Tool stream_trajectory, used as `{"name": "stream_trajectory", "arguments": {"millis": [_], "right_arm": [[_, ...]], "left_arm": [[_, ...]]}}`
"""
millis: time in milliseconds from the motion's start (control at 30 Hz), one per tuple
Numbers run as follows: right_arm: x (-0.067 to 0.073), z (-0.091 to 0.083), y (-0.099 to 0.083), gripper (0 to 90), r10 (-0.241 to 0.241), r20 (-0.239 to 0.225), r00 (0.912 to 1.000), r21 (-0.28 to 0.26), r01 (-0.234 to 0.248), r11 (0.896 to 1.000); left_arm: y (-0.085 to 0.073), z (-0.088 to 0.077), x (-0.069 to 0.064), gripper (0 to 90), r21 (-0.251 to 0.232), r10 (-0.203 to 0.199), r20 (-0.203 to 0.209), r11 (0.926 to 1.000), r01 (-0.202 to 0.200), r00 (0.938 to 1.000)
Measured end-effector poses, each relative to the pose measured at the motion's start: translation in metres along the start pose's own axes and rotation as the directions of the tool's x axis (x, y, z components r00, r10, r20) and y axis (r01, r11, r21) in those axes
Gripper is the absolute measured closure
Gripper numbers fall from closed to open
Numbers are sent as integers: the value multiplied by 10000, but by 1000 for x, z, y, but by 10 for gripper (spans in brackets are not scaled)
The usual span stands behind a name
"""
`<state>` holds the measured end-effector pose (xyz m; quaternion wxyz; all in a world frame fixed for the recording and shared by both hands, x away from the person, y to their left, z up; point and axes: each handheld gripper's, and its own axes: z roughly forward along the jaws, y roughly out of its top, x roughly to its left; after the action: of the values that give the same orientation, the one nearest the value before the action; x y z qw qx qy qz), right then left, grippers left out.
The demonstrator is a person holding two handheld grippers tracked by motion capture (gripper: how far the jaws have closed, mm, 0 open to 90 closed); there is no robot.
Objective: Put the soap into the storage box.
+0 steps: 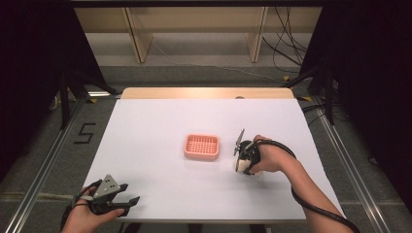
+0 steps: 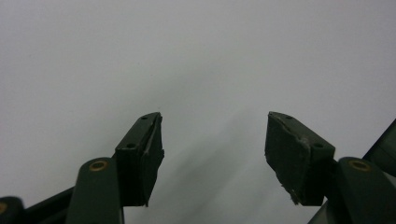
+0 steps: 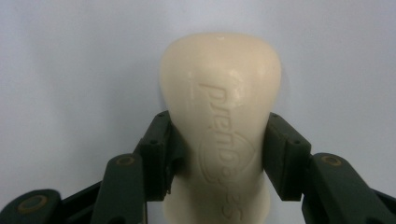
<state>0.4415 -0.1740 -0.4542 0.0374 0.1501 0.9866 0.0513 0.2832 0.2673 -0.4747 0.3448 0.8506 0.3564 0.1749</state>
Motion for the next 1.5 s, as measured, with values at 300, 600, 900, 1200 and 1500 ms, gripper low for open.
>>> {"name": "stream_trajectory", "arguments": {"millis": [300,600,900,1200,1500], "right_arm": [[2,-4,-7,506,444,-52,9990,-606,-446,9972],[3,-8,-12,506,699,-83,9975,-1148,-704,9909],[3,-14,-16,506,1041,-50,9946,-1588,-1035,9819],[6,-20,-20,506,1400,-12,9901,-2285,-1366,9639],[7,-23,-24,506,1826,17,9832,-2760,-1751,9451]], "left_arm": [[0,1,0,363,-173,-3,-113,9999,1,9999],[0,1,0,363,-178,10,-123,9998,-12,9999],[0,2,-3,363,-232,-467,-99,9987,465,9989],[0,3,0,363,-452,57,-468,9989,-78,9989],[0,0,-3,364,-319,-439,-51,9985,437,9990]]}}
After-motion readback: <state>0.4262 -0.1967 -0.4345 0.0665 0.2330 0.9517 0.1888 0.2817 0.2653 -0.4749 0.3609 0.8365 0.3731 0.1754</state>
